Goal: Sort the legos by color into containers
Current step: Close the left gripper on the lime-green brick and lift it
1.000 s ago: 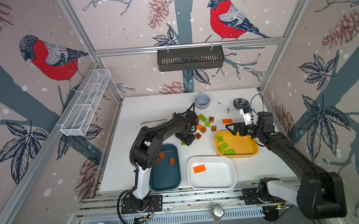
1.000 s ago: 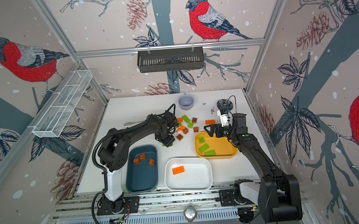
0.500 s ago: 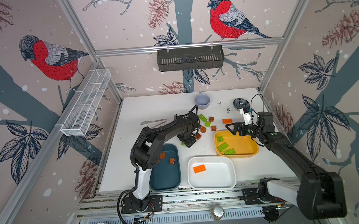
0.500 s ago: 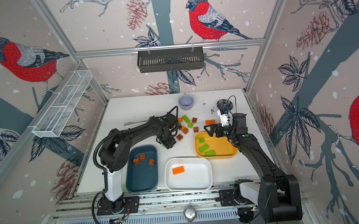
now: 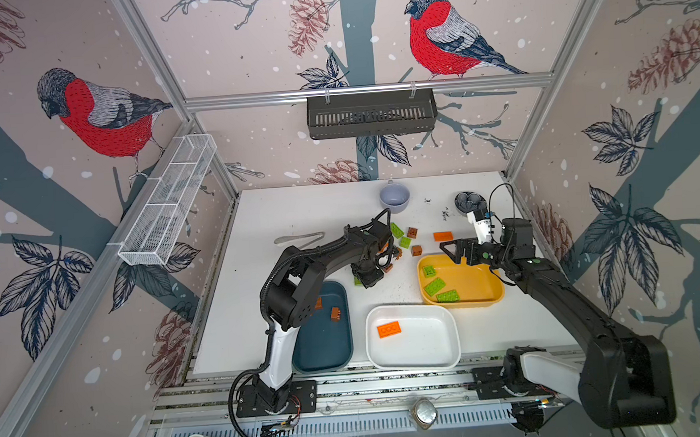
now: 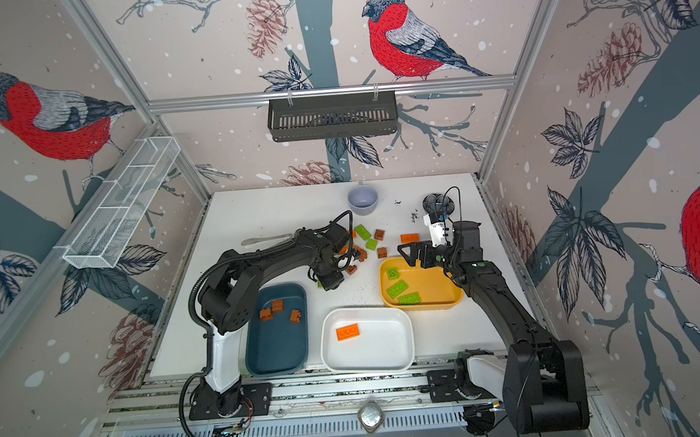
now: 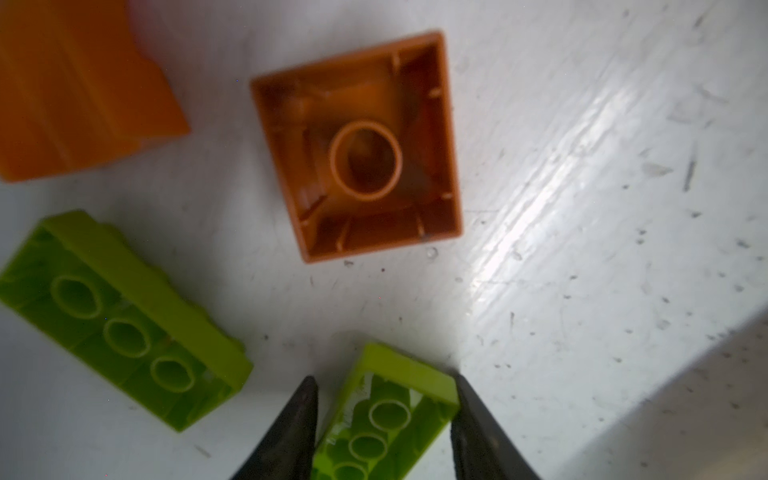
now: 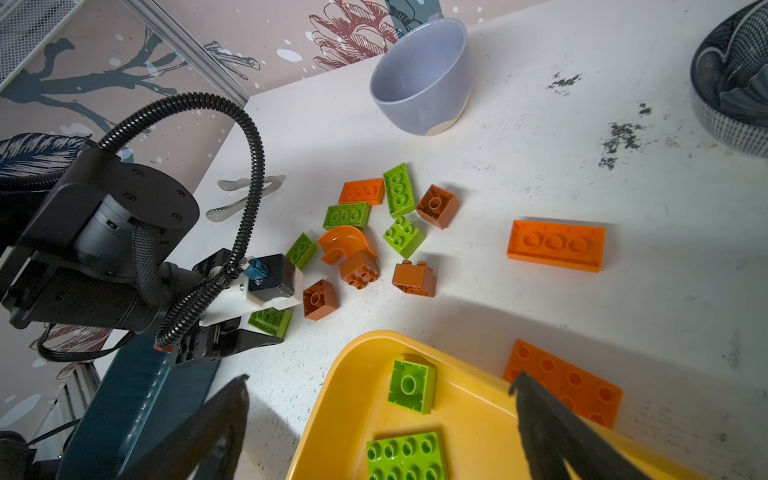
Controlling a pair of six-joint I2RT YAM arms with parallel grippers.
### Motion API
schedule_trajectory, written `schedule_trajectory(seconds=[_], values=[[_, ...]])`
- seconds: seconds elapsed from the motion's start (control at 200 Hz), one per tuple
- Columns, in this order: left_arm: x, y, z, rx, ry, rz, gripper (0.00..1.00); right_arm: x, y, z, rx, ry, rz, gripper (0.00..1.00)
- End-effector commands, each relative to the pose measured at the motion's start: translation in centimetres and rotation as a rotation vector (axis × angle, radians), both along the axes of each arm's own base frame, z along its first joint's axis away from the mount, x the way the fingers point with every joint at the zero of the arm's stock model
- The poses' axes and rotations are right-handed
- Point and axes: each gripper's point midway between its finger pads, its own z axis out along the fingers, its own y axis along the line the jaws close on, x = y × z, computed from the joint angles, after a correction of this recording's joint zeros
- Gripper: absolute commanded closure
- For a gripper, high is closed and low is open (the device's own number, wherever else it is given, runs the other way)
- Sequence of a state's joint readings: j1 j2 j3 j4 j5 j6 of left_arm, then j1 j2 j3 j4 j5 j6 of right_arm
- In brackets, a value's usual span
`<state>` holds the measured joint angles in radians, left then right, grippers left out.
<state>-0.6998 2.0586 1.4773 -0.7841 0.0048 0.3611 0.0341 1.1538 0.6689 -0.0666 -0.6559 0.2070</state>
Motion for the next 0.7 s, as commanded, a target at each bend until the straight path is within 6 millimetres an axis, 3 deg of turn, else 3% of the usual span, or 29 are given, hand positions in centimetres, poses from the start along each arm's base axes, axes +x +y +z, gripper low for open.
schedule_trajectory(seconds=[0.0, 0.075, 0.22, 0.695], values=[[-1.5, 1.3, -0.2, 0.03, 0.063, 0.006, 0.52, 0.3, 0.1, 0.4, 0.006, -0.022, 0.008, 0.01], [-2.3, 1.5, -0.6, 0.036, 0.096, 0.008, 0.52, 0.3, 0.2, 0.3, 0.008, -0.021, 0.011, 0.01], [-2.0, 2.2, -1.3, 0.075, 0.097, 0.029, 0.55, 0.3, 0.2, 0.3, 0.009, -0.017, 0.016, 0.01], [-2.4, 3.2, -0.3, 0.066, 0.106, 0.057, 0.54, 0.3, 0.2, 0.5, 0.014, -0.02, 0.014, 0.01]])
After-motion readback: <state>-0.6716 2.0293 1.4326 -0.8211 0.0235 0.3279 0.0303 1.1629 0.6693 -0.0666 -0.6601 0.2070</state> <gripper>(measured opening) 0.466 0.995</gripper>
